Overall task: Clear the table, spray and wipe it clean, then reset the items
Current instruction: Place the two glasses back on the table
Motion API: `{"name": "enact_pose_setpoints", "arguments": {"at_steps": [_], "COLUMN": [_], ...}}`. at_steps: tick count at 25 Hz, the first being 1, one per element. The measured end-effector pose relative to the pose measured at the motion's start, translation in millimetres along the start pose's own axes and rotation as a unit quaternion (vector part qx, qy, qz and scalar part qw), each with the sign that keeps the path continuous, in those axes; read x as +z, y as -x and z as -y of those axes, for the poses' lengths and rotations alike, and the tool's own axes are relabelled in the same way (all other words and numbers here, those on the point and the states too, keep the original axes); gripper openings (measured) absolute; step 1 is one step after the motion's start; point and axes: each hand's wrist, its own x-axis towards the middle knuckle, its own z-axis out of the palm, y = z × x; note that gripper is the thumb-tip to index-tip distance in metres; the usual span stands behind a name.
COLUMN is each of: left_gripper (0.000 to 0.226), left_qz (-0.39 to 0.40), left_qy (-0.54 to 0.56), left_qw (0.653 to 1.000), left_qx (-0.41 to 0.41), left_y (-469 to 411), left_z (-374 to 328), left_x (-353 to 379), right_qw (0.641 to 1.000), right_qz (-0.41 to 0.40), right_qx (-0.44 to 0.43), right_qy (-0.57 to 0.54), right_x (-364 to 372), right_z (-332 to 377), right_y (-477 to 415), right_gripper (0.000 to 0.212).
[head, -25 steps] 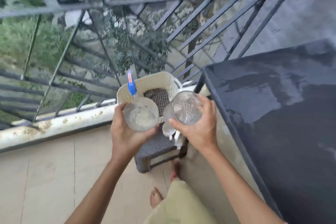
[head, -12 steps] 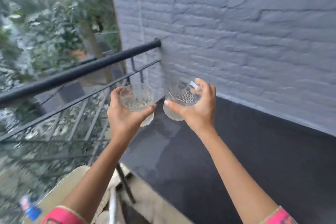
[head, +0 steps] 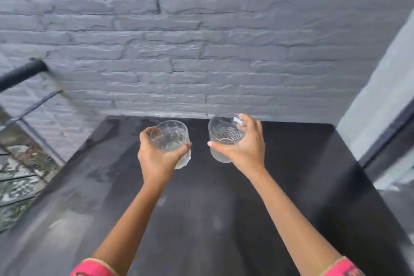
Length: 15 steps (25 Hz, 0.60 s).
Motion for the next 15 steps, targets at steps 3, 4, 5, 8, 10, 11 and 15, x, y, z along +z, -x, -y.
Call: {"name": "enact_pose_setpoints", "arguments": {"at_steps": [3, 4, 5, 8, 10, 11, 15], "left_gripper": [0.077, 0.079, 0.080, 0.083, 0.084, 0.084, 0.085], "left_qz": [0.039, 0.048, 0.054, 0.074, 0.102, 0.116, 0.148], "left_qy": [-0.017, -0.027, -0.039, -0.065, -0.082, -0.089, -0.111], "left_qw": [0.999, 0.998, 0.997, 0.992, 0.986, 0.983, 0.971], "left_qx": [-0.029, -0.039, -0.049, -0.082, -0.102, -0.110, -0.149], "left_y": [9.0, 10.6, 11.5, 10.9, 9.1, 9.3, 5.8], "left_z": [14.6, 20.5, 26.4, 43.9, 56.9, 62.2, 85.2], "left_x": [44.9, 57.1, 68.8, 98.3, 113.9, 118.2, 131.2], "right_qw": [0.997, 0.996, 0.995, 0.991, 0.988, 0.987, 0.981], "right_qz": [-0.015, -0.014, -0.010, 0.018, 0.026, 0.026, 0.028], "right_qx": [0.064, 0.079, 0.090, 0.122, 0.143, 0.148, 0.181], "right_qy": [0.027, 0.033, 0.038, 0.042, 0.050, 0.053, 0.069], "right_x": [-19.6, -23.1, -25.5, -23.9, -16.1, -12.2, 7.8], "right_z": [-48.1, -63.0, -77.3, -112.3, -131.3, -137.9, -160.6], "right_y": [-7.3, -8.9, -10.0, -14.3, -16.5, -16.2, -16.9], "right_gripper": [0.094, 0.094, 0.094, 0.095, 0.094, 0.093, 0.093]}}
